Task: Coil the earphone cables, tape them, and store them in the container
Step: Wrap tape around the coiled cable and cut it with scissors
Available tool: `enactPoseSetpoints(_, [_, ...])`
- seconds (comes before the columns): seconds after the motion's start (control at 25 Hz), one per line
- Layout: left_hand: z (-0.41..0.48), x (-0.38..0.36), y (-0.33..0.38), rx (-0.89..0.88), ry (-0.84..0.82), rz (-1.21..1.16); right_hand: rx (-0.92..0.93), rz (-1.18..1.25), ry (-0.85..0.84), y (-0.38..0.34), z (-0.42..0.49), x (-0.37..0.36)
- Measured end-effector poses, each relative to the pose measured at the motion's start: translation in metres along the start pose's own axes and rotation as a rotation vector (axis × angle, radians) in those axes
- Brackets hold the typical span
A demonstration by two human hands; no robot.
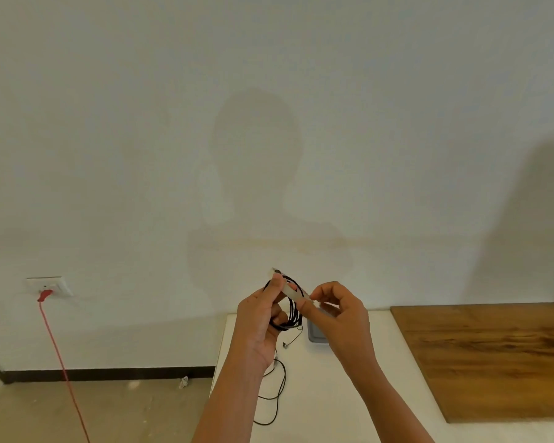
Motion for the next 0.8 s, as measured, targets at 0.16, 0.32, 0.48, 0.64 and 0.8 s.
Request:
enactPoseSetpoints(0.16, [-0.002,0.002,-0.001,-0.012,0.015,-0.016,-0.046,-0.066,0.013,0.000,-0.005,-0.003])
enactPoseSetpoints(0.32, [0.000,0.006,-0.002,0.016,0.030,-0.057,-0.096,-0.039,-0.067,0.003,-0.001,-0.011])
enactPoseSetpoints(0.48, [0.006,0.014,-0.003,0.052,0.042,-0.074,-0.144,0.051,-0.150,0.006,0.000,-0.017])
enactPoseSetpoints(0.64, [0.015,0.030,-0.003,0.080,0.091,-0.119,-0.185,0.065,-0.219,0.013,0.001,-0.012])
enactPoseSetpoints(0.8, [0.027,0.042,-0.009,0.151,0.056,-0.191,-0.223,0.150,-0.351,0.015,-0.001,-0.010])
Point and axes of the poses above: each hand's wrist, its own z-axis towards the middle knuckle, its own x-axis out of the back of the hand, y = z × x, the point moved 9 cm from there along z, towards the middle knuckle, and after that the axes turned 14 degrees about x, right-handed, at the moved point
